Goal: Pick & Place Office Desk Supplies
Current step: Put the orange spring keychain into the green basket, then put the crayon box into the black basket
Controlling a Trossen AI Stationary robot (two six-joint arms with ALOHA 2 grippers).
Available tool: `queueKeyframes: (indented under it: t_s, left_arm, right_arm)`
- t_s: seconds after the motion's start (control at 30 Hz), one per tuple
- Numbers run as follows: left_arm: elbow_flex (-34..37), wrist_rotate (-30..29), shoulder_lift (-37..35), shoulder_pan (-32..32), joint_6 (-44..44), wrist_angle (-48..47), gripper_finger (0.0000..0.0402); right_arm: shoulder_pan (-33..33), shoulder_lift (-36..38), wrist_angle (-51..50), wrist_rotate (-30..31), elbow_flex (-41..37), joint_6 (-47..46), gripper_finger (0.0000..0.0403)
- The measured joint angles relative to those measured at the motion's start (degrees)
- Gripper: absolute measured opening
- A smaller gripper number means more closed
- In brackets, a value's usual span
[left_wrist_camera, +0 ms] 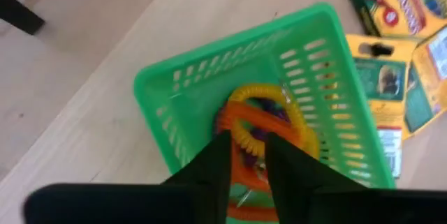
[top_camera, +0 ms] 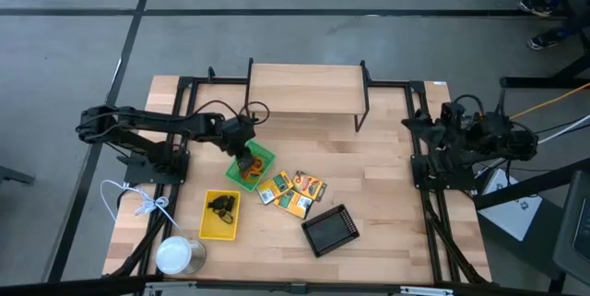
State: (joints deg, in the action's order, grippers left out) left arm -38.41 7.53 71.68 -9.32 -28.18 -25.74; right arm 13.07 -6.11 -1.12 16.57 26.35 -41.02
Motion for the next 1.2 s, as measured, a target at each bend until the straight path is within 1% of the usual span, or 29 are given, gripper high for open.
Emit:
queueKeyframes:
  t_s: [0.03,0.1,0.17,0.27,0.37,0.43,0.5,0.57,0.63,0.67,0.83,0.9,0.97,1.03,1.13,1.2]
  left_arm:
    - [0.00,0.04,0.00,0.00,-0.84,0.44,0.0096]
    - [0.00,0.67,0.00,0.02,-2.49,1.88,0.0115]
    - [-0.02,0.80,0.00,0.15,-4.25,3.69,0.0131]
    - [-0.02,0.96,-0.52,0.47,-7.22,7.13,0.0148]
    - [-0.02,0.61,-2.64,1.37,-9.76,15.52,0.0156]
    - [-0.02,-1.61,-4.60,1.94,-10.96,21.81,0.0155]
    - [-0.02,-6.10,-6.91,2.70,-11.27,28.50,0.0151]
    - [-0.03,-11.04,-9.72,3.56,-9.48,34.80,0.0146]
    - [-0.12,-14.80,-12.71,4.31,-7.18,38.62,0.0141]
    - [-0.15,-15.49,-14.20,4.50,-6.38,39.04,0.0139]
    - [-0.13,-15.06,-20.79,6.46,-4.29,34.38,0.0132]
    - [-0.13,-15.28,-23.01,7.89,-4.48,32.29,0.0132]
    - [-0.11,-16.54,-25.29,9.67,-4.45,30.63,0.0132]
    - [-0.11,-18.85,-27.44,11.65,-3.94,28.94,0.0132]
    - [-0.11,-22.14,-30.47,13.93,-3.04,26.54,0.0132]
    - [-0.11,-23.08,-32.46,15.11,-2.92,24.60,0.0132]
  right_arm:
    - [0.01,0.00,0.40,0.98,0.00,-2.44,0.0197]
    - [0.01,0.00,0.71,2.53,0.00,-4.34,0.0197]
    - [0.00,0.00,0.54,3.47,0.00,-4.31,0.0197]
    - [0.01,0.00,-0.41,5.20,0.00,-1.82,0.0197]
    - [0.00,0.00,-0.16,9.34,0.00,-1.55,0.0197]
    - [0.00,-0.04,-0.06,12.48,0.00,-1.78,0.0197]
    - [-0.01,-0.93,0.08,15.08,0.00,-1.86,0.0197]
    - [0.00,-3.24,0.23,14.90,0.00,-2.01,0.0197]
    - [0.01,-6.85,2.14,14.07,0.00,-2.03,0.0197]
    - [0.00,-9.10,3.58,14.06,0.00,-1.88,0.0197]
    - [-1.09,-23.33,13.91,14.48,0.02,2.54,0.0197]
    - [-2.30,-28.53,15.28,13.50,0.02,1.05,0.0197]
    - [-3.33,-34.37,14.35,11.53,1.33,-2.14,0.0197]
    - [-3.94,-40.56,11.00,9.09,3.72,-4.49,0.0197]
    - [-4.85,-50.12,5.53,6.49,10.09,-5.48,0.0197]
    - [-5.69,-56.12,1.40,4.73,15.22,-5.06,0.0197]
